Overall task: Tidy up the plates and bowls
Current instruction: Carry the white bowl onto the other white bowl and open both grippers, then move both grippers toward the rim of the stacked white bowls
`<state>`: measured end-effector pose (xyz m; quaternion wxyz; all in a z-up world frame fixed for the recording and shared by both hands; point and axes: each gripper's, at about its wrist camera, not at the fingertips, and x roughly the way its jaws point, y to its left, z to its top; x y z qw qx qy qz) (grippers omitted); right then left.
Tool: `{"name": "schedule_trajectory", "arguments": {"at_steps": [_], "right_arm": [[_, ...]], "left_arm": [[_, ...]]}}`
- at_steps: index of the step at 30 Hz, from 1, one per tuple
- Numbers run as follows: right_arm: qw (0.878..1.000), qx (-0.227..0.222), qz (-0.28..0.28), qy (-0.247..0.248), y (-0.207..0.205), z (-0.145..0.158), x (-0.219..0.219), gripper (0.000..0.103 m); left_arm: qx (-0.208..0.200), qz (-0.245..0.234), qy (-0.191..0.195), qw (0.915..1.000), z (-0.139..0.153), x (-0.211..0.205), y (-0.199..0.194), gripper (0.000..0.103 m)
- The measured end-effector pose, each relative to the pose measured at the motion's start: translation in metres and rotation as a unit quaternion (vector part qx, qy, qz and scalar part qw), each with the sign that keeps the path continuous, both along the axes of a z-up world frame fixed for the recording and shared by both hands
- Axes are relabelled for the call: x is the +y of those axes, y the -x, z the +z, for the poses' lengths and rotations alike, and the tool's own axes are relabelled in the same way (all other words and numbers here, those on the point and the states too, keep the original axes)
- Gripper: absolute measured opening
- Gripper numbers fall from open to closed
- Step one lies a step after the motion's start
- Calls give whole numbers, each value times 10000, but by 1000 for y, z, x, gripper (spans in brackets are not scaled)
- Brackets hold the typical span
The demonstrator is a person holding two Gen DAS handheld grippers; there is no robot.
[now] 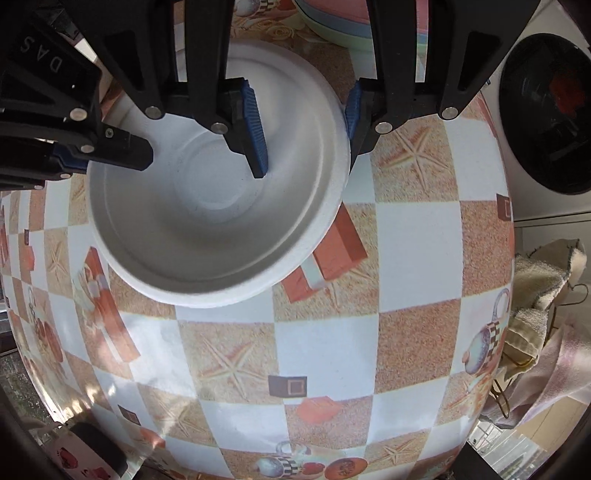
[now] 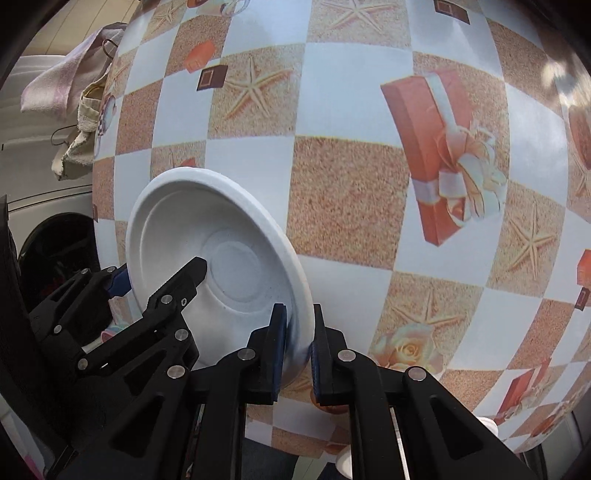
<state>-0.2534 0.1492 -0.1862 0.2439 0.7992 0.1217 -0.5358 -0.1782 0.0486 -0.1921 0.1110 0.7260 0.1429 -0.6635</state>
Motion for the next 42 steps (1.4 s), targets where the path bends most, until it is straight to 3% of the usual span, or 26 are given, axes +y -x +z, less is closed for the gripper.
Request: {"name": "schedule_trajectory", "arguments": {"at_steps": [3, 15, 18, 23, 31, 34, 35, 36, 37, 39, 42], "right_arm": [[10000, 2, -52, -14, -8, 6, 11, 13], [9975, 356, -540, 290, -30, 63, 61, 14], [9948, 434, -853, 347, -35, 78, 93, 14], [9879, 578, -1419, 258, -46, 88, 132, 14], [9704, 543, -2351, -82, -58, 71, 195, 15], [9649, 554, -2563, -161, -61, 65, 211, 15], [9635, 584, -2603, -209, -62, 65, 215, 16], [9621, 606, -2647, -238, -63, 67, 220, 26], [9606, 625, -2696, -242, -64, 69, 226, 61], [9564, 787, -2806, -191, -65, 78, 238, 97], [9518, 996, -2894, -169, -66, 93, 250, 97]], "left_arm": [[-17, 65, -154, 9999, 6, 9, -10, 40], [554, -260, -45, 9981, 77, 50, -27, 40], [698, -582, -58, 9958, 94, 78, -24, 40], [806, -1318, -121, 9879, 98, 117, -15, 40], [716, -2346, -331, 9689, 86, 183, -9, 42], [683, -2527, -236, 9648, 90, 190, -10, 47], [680, -2562, -188, 9641, 92, 188, -10, 54], [687, -2572, -188, 9637, 95, 186, -10, 57], [689, -2570, -206, 9637, 99, 182, -11, 63], [694, -2626, -241, 9621, 107, 175, -12, 67], [849, -2806, -116, 9560, 124, 163, -22, 81]]}}
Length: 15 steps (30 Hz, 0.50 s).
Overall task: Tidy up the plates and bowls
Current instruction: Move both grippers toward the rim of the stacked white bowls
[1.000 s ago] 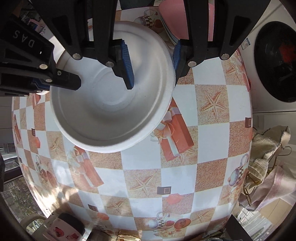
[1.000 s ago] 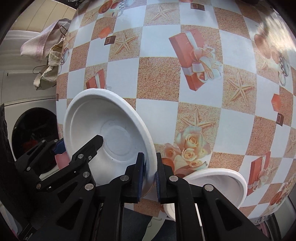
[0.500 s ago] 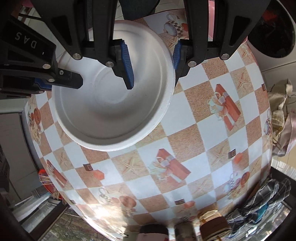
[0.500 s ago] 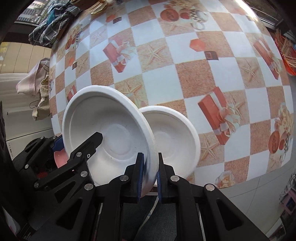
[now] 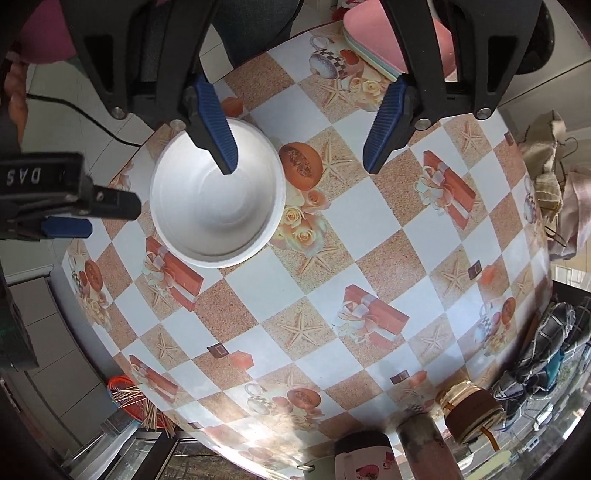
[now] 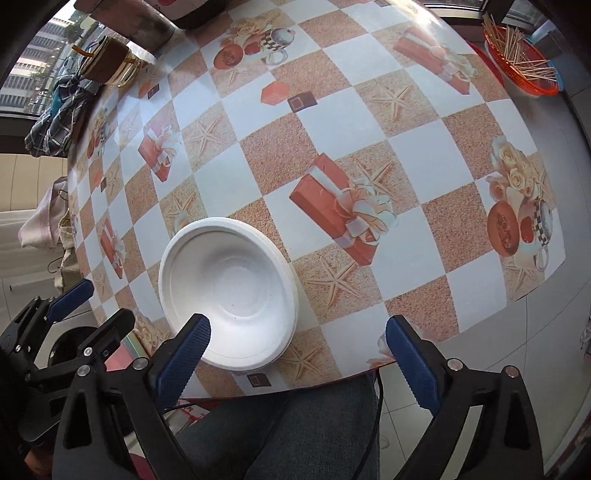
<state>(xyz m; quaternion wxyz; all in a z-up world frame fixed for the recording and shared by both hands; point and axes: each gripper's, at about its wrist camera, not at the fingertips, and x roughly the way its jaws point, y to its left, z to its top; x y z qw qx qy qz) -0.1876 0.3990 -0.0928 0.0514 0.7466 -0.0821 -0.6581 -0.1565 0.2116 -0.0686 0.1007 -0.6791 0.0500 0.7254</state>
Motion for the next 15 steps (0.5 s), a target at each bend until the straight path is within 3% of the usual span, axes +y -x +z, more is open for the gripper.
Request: {"name": "schedule_trajectory", "arguments": {"at_steps": [1, 4, 10, 15], "right_arm": [[10000, 16, -55, -1, 0, 4, 3, 102], [9995, 209, -93, 218, -2, 21, 8, 102], [9948, 878, 506, 109, -20, 57, -16, 102], [9980, 379, 501, -19, -35, 35, -18, 102]], "left_arm": [[4, -54, 47, 10000, 4, -3, -5, 83], [-64, -232, 115, 9996, 17, -8, -21, 83], [-75, -587, 359, 9976, 37, 2, -43, 83], [-3, -800, 594, 9950, 39, 12, -41, 83]]}}
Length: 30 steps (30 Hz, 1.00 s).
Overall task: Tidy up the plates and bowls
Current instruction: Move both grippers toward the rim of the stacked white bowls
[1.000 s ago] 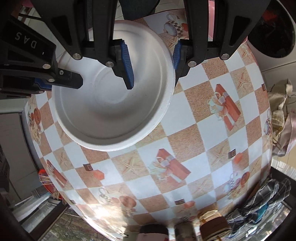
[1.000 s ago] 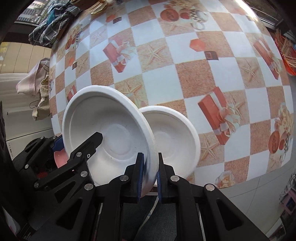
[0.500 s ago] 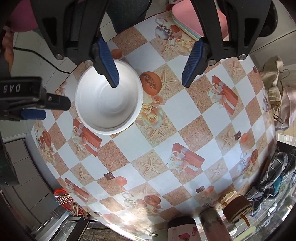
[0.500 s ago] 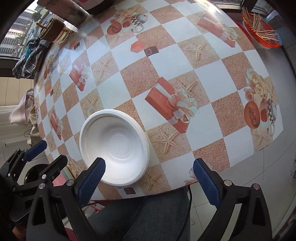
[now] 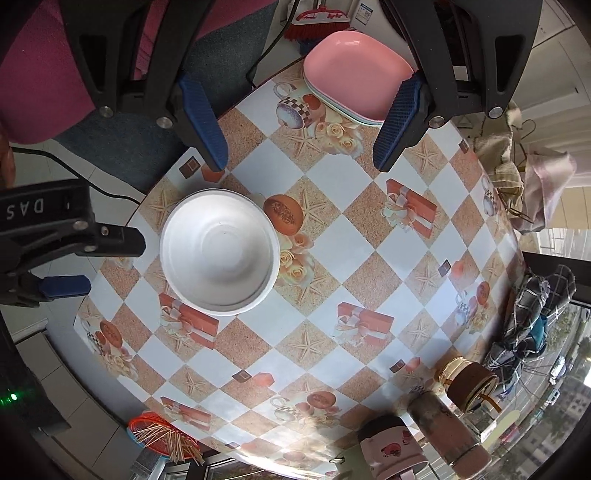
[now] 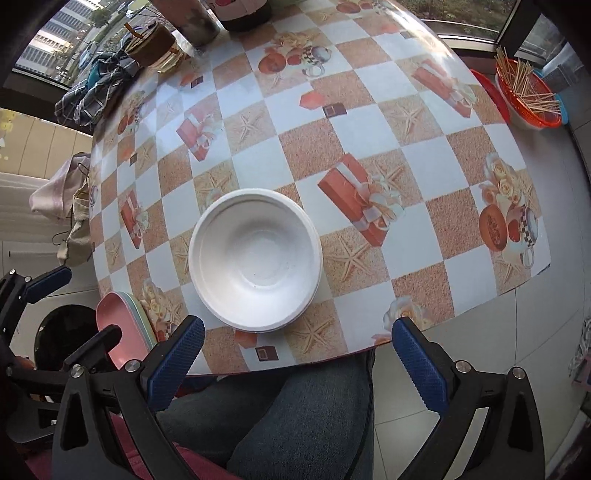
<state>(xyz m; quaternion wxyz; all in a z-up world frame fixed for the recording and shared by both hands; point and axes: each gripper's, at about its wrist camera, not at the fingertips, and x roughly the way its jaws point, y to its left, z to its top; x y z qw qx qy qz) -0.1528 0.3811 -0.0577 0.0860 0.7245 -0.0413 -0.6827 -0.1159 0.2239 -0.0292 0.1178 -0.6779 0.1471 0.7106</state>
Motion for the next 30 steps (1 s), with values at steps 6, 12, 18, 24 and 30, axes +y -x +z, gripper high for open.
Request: {"name": "schedule_trajectory", "arguments": {"at_steps": [6, 12, 18, 24, 30], "right_arm": [[9981, 162, -601, 18, -7, 12, 28, 102], [9952, -30, -974, -8, -13, 6, 42, 102], [9944, 9, -1054, -94, -16, 10, 46, 102], [9949, 154, -987, -159, -15, 16, 44, 102], [9962, 30, -842, -232, -16, 11, 37, 102]], "left_arm": [[-30, -265, 71, 9996, -2, 9, -2, 83], [20, -400, 118, 9991, -1, 15, -2, 83], [-25, -428, 64, 9991, -2, 15, -1, 83], [-61, -506, -1, 9987, -4, 18, -1, 83], [-126, -295, -149, 9994, -8, 10, -2, 83]]}}
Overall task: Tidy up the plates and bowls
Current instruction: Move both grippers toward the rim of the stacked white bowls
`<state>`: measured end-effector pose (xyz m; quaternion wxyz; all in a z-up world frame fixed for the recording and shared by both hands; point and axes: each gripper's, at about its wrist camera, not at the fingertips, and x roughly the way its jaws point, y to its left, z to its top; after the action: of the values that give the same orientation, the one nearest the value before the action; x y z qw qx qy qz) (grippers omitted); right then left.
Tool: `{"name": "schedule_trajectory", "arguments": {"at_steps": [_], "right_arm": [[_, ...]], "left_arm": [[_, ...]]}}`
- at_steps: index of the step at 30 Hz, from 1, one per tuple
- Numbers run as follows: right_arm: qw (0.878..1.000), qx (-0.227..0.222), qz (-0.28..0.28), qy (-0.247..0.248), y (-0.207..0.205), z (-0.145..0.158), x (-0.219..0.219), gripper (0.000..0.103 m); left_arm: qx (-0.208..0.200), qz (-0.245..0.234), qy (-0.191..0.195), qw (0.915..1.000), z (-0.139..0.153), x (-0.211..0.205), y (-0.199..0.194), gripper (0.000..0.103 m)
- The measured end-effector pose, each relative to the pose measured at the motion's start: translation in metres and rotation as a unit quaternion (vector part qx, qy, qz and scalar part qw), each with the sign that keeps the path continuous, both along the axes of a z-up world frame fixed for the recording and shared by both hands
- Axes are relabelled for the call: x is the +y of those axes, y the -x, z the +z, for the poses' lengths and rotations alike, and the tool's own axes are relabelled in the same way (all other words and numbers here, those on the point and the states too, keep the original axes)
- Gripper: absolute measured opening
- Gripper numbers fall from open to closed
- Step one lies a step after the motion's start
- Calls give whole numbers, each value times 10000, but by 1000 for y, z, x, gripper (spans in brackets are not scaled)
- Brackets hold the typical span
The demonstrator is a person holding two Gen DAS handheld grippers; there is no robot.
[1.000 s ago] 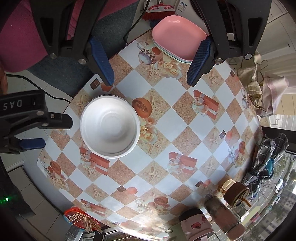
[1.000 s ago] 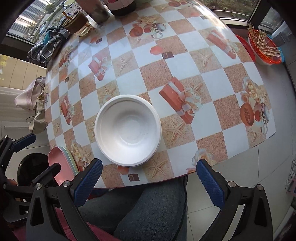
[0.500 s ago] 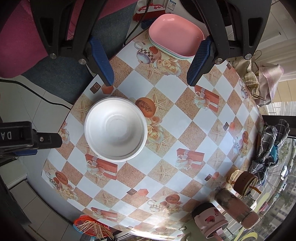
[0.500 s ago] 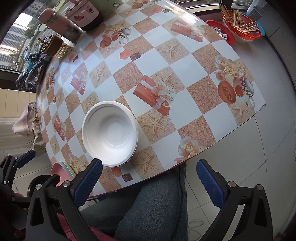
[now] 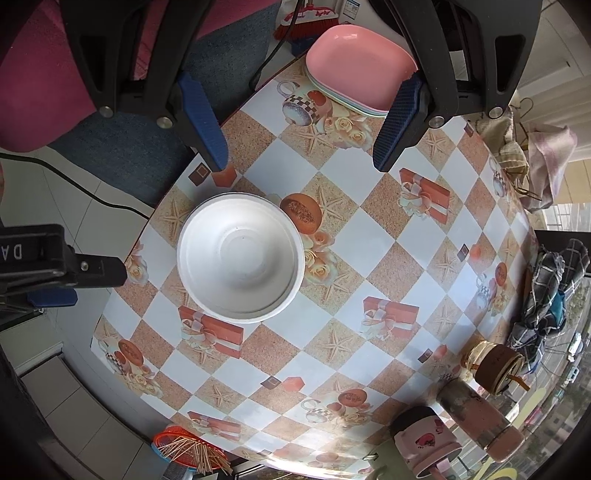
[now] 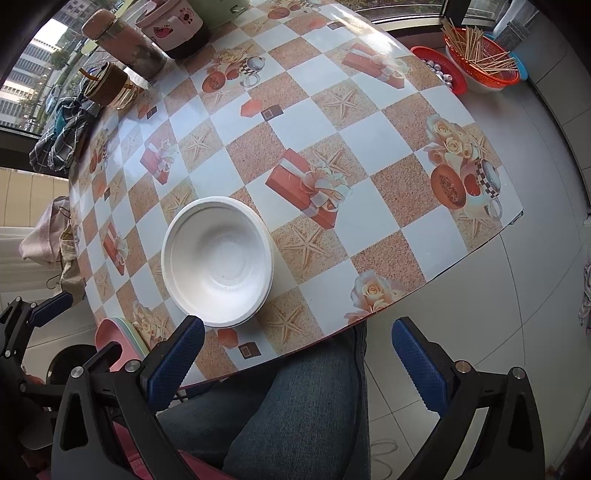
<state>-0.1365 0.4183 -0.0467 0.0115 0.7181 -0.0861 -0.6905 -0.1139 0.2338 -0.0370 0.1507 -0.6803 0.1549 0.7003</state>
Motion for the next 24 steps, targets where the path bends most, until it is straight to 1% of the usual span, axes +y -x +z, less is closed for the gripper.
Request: {"name": "schedule_trajectory", "arguments": {"at_steps": [6, 8, 11, 13, 15, 19, 21, 23, 24], "right_arm": [[9983, -225, 473, -238, 0, -6, -16, 102], [9973, -301, 612, -290, 1, -6, -21, 102], [9958, -371, 775, -307, 9, -6, -29, 102], [9938, -350, 992, -346, 21, -6, -36, 102], [9890, -354, 1376, -413, 33, -8, -50, 102], [9697, -302, 2351, -589, 44, -7, -79, 102], [9599, -272, 2732, -565, 48, -8, -87, 102], [9552, -371, 2883, -553, 53, -12, -89, 102], [9550, -419, 2889, -531, 56, -14, -88, 102]], "left_arm": [[-235, 609, -183, 9977, -12, -20, -2, 83], [-305, 769, -156, 9965, -15, -25, -4, 83], [-323, 1011, -237, 9941, -15, -33, -7, 83], [-272, 1261, -268, 9913, -13, -40, -5, 83], [-204, 1665, -343, 9852, -11, -53, 0, 83], [-62, 2519, -524, 9663, -5, -77, 8, 83], [-117, 2782, -609, 9585, -8, -81, 9, 83], [-258, 2901, -571, 9549, -13, -79, 9, 83], [-276, 2932, -552, 9540, -14, -77, 9, 83]]}}
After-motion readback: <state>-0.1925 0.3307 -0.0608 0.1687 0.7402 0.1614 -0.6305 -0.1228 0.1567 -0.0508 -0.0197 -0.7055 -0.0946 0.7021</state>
